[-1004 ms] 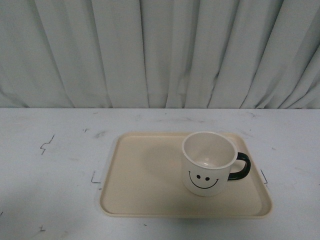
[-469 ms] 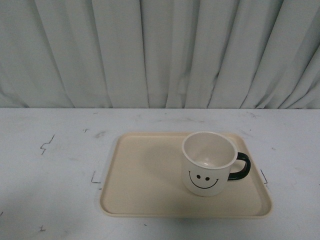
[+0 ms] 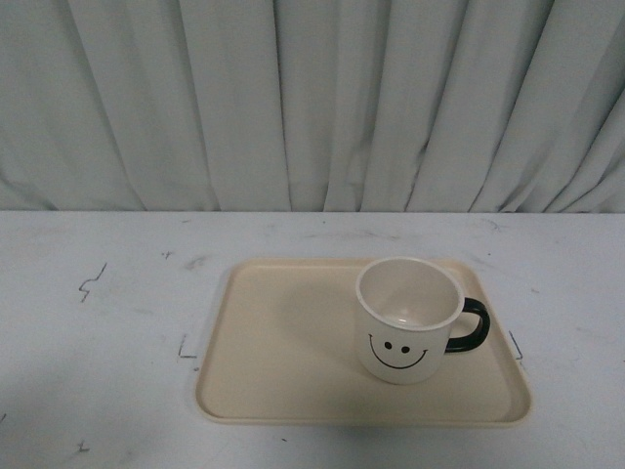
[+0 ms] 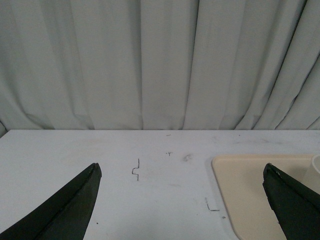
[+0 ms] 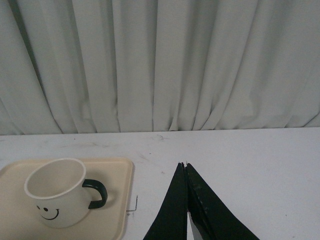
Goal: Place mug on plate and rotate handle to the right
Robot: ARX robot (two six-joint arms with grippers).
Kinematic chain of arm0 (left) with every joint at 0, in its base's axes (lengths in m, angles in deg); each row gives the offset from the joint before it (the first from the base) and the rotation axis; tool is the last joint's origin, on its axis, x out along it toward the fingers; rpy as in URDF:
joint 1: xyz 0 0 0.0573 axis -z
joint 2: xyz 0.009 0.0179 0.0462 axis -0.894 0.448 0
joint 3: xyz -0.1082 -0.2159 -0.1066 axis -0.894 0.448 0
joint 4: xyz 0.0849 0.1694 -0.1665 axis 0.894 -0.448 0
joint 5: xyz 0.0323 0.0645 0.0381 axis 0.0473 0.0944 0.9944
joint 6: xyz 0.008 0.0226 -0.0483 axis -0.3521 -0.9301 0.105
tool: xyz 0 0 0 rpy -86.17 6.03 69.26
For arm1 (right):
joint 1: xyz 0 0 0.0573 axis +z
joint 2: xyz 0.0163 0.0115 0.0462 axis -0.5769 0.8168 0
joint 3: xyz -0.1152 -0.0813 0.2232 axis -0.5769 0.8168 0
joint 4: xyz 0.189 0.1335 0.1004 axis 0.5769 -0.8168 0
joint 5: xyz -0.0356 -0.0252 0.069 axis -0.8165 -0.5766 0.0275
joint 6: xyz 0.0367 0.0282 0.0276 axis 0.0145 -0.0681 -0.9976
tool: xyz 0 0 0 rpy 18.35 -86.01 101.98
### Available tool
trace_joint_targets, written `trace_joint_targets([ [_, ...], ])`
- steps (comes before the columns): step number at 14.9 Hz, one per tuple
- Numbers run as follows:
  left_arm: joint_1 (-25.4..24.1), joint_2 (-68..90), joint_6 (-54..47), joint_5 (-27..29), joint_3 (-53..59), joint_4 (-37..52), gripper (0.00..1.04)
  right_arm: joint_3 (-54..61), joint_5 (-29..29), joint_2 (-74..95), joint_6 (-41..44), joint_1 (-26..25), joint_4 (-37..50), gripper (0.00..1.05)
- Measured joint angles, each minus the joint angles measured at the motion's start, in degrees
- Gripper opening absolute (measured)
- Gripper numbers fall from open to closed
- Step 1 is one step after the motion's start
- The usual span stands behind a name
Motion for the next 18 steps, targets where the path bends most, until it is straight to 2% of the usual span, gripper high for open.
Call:
trace_joint_targets([
  [2,0.0,0.0,0.0,0.0,0.0,0.0,0.98,0.0,-0.02,-1.64,0.0,0.0,-1.77,0.02],
  [3,0.0,0.0,0.0,-0.02,0.0,0.0,0.98,-0.02,0.0,-5.99,0.02,-0.02,-8.79,0.02],
  [4,0.0,0.0,0.0,0.02,0.0,-0.04,0.98,-0.02,0.0,-11.15,0.0,0.0,-11.23,0.02],
  [10,0.0,0.0,0.0,0.0,0.0,0.02,0.98,-0.02,-0.02,-11.06,-0.07,0.0,-11.65,0.02],
  [11,0.0,0.0,0.0,0.0,0.0,0.0,0.98,-0.02,-0.02,-11.06,-0.02,0.0,-11.67,0.05],
  [15,0.0,0.0,0.0,0.0,0.0,0.0,0.98,-0.02,-0.02,-11.06,-0.04,0.0,-11.65,0.43],
  [18,0.0,0.0,0.0,0.0,0.0,0.02,0.98,-0.02,-0.02,-11.06,-0.04,0.0,-11.65,0.61],
])
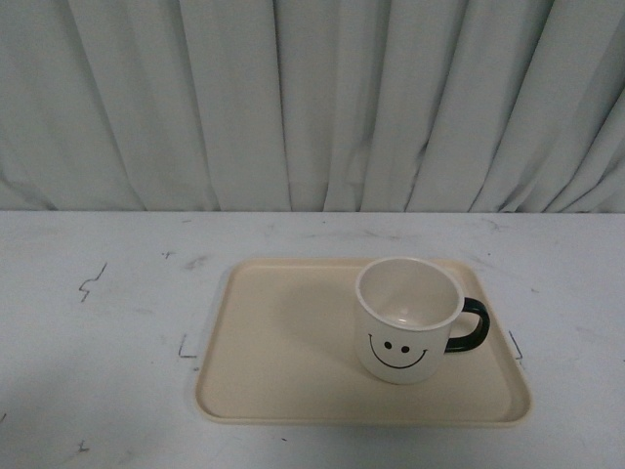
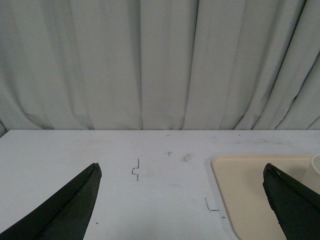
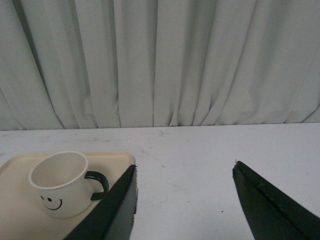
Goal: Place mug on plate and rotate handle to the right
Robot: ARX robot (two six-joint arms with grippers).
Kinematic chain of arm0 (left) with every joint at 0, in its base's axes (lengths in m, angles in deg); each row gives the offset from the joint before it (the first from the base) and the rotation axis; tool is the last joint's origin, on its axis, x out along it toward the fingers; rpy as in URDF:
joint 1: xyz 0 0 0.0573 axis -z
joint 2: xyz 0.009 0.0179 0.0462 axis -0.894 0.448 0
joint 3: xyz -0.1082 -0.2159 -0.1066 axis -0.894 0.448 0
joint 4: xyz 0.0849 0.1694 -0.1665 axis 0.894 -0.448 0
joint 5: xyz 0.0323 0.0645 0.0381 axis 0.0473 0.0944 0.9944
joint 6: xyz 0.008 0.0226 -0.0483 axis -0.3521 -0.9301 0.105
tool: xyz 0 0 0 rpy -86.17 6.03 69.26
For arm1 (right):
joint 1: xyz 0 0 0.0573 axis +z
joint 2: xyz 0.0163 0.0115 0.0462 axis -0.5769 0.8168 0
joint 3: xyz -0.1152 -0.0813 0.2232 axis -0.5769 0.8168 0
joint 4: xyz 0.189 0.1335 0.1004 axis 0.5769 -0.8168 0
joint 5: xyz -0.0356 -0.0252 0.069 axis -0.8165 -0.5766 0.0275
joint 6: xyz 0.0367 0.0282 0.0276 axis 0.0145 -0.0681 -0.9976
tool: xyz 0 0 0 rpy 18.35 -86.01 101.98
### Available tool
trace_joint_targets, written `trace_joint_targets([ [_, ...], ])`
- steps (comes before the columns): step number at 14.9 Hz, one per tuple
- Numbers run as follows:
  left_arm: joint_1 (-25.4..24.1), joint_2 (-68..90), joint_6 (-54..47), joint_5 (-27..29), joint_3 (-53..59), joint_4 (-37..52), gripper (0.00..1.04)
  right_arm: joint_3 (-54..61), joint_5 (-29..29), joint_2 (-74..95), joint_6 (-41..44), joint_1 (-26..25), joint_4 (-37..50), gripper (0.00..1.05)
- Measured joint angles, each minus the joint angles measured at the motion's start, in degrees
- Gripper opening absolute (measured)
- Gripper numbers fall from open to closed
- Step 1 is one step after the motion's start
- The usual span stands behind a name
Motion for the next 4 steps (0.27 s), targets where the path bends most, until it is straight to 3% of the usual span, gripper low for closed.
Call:
trace_joint_targets([
  [1,0.0,0.0,0.0,0.0,0.0,-0.02,0.98,0.0,0.0,0.0,0.0,0.0,0.0,0.66],
  [3,0.0,0.0,0.0,0.0,0.0,-0.02,0.98,0.0,0.0,0.0,-0.11,0.0,0.0,1.0],
  [4,0.0,0.0,0.0,0.0,0.0,-0.02,0.98,0.0,0.0,0.0,-0.13,0.0,0.0,0.98],
])
